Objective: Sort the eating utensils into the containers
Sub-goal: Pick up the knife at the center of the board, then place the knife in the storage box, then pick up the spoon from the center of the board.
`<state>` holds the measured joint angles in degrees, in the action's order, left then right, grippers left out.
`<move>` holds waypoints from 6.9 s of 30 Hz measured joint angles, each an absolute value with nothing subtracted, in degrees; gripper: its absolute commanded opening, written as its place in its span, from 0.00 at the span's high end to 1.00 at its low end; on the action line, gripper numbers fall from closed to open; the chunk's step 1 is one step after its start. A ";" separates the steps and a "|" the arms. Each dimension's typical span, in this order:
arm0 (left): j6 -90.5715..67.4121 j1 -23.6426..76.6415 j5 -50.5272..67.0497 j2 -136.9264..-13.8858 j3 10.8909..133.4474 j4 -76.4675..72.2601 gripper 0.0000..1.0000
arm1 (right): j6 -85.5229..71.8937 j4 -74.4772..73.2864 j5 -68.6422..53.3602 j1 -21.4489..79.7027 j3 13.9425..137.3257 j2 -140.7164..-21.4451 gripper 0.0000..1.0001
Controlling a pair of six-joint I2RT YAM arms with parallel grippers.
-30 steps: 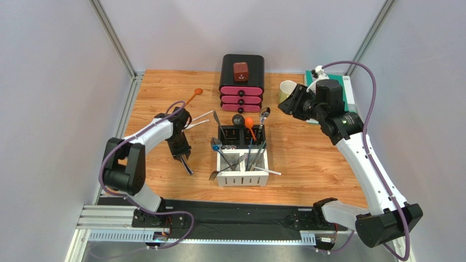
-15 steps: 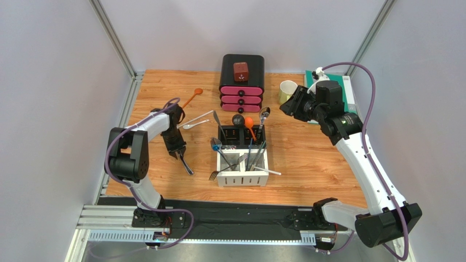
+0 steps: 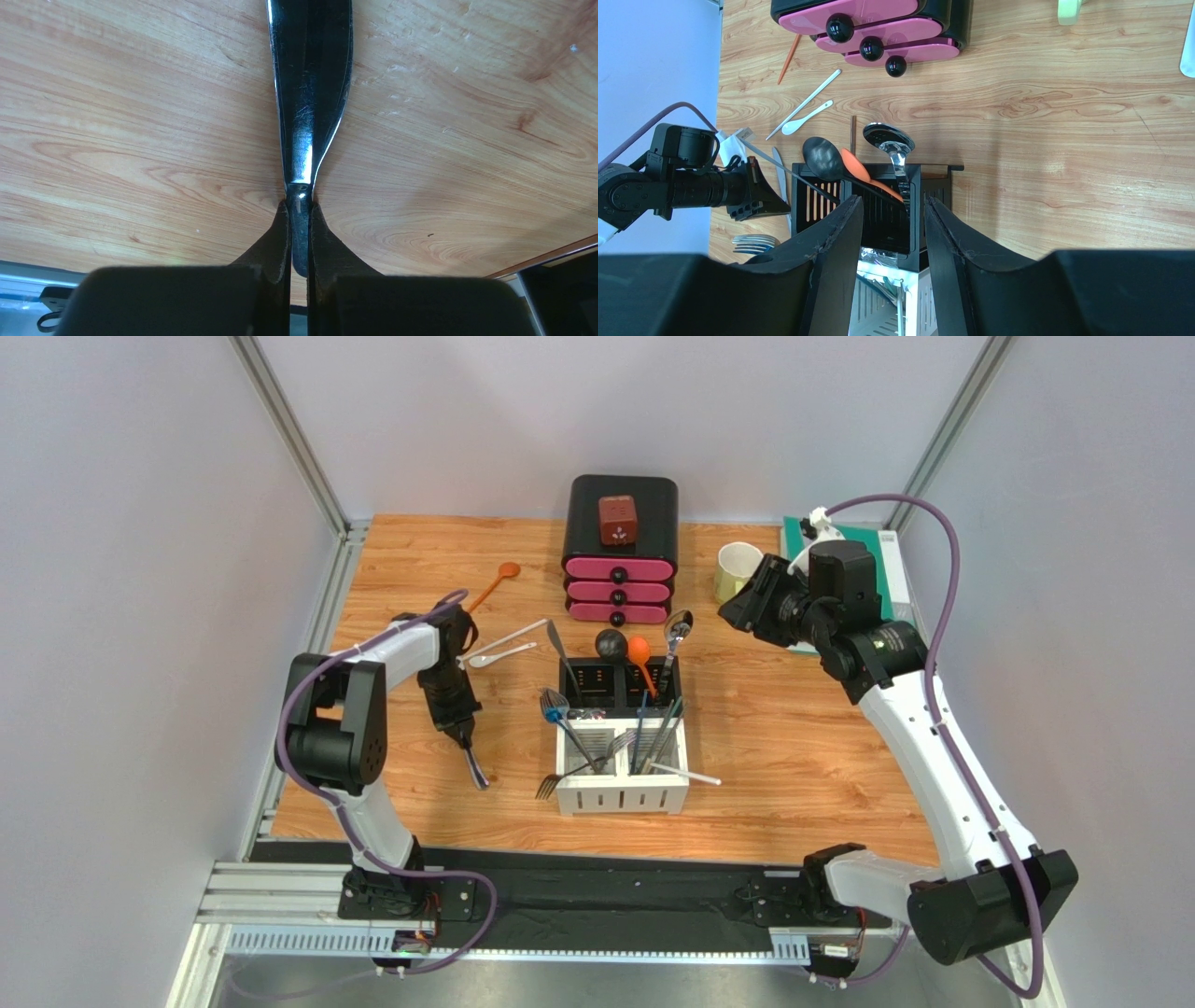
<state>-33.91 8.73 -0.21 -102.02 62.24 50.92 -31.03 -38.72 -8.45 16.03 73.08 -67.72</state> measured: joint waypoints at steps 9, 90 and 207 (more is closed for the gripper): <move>-33.54 8.67 1.32 -99.15 58.81 49.69 1.00 | -31.16 -38.70 -8.49 15.90 73.34 -68.45 0.57; -38.15 38.30 -11.79 -97.08 92.71 48.25 1.00 | -36.07 -36.51 -12.80 15.55 71.88 -68.58 0.60; 1.96 13.89 1.23 -125.47 100.44 51.44 0.67 | -36.18 -41.39 -15.57 11.05 64.25 -69.45 0.55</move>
<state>1.96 13.89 1.23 -125.47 100.44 51.44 -36.18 -41.39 -15.57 11.05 64.25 -69.45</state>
